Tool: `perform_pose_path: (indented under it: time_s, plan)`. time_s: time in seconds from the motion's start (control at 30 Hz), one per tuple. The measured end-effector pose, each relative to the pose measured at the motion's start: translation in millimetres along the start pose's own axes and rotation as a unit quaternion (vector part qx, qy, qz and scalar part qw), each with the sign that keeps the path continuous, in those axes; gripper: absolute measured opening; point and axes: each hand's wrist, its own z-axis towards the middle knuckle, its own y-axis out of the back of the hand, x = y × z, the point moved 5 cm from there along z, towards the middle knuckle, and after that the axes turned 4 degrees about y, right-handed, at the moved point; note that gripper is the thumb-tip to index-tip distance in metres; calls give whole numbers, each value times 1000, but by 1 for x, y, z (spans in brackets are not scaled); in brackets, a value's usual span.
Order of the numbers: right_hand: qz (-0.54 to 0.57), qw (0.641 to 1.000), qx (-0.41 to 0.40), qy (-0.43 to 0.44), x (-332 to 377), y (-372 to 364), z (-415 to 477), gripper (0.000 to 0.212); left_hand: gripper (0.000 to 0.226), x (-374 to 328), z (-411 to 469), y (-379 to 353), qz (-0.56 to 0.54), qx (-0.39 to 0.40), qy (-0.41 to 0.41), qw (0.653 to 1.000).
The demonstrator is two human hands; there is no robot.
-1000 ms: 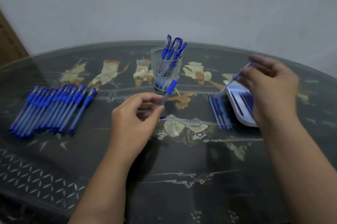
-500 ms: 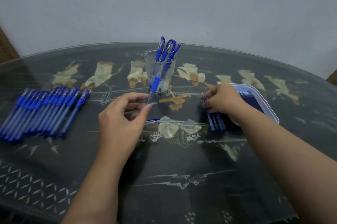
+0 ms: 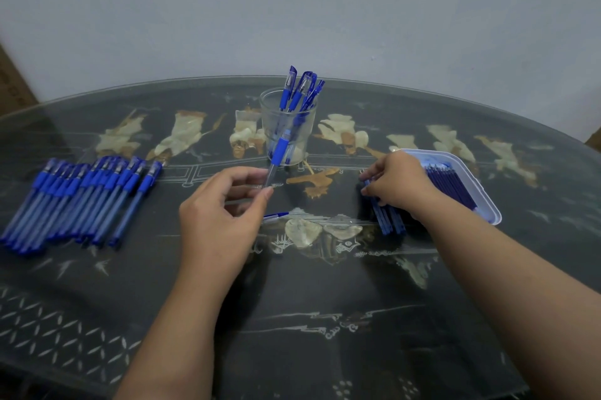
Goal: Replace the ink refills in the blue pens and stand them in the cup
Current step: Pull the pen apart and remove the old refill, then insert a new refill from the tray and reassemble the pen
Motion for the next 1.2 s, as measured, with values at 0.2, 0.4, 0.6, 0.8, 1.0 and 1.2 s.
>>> perform_pose_path:
  time_s: [0.2, 0.4, 0.6, 0.8, 1.0, 1.2]
  plan:
    - [-3, 1000, -12, 16, 3, -1, -1, 15, 23, -2, -1, 0, 6, 5, -6, 1000]
    - [63, 991, -108, 49, 5, 13, -18, 12, 23, -3, -1, 1, -8, 3, -3, 1000]
    - [-39, 975, -208, -66, -39, 47, -44, 32, 24, -8, -6, -2, -56, 13, 6, 998]
    - [-119, 974, -169, -95, -53, 44, -46, 21, 28, -10, -6, 1, -69, -10, -13, 998]
    - [-125, 973, -146, -124, -57, 39, -40, 23, 24, -7, -6, 1, -61, -1, -20, 998]
    - [-104, 971, -160, -145, -56, 39, -39, 14, 25, -7, -6, 1, -50, 4, -21, 998]
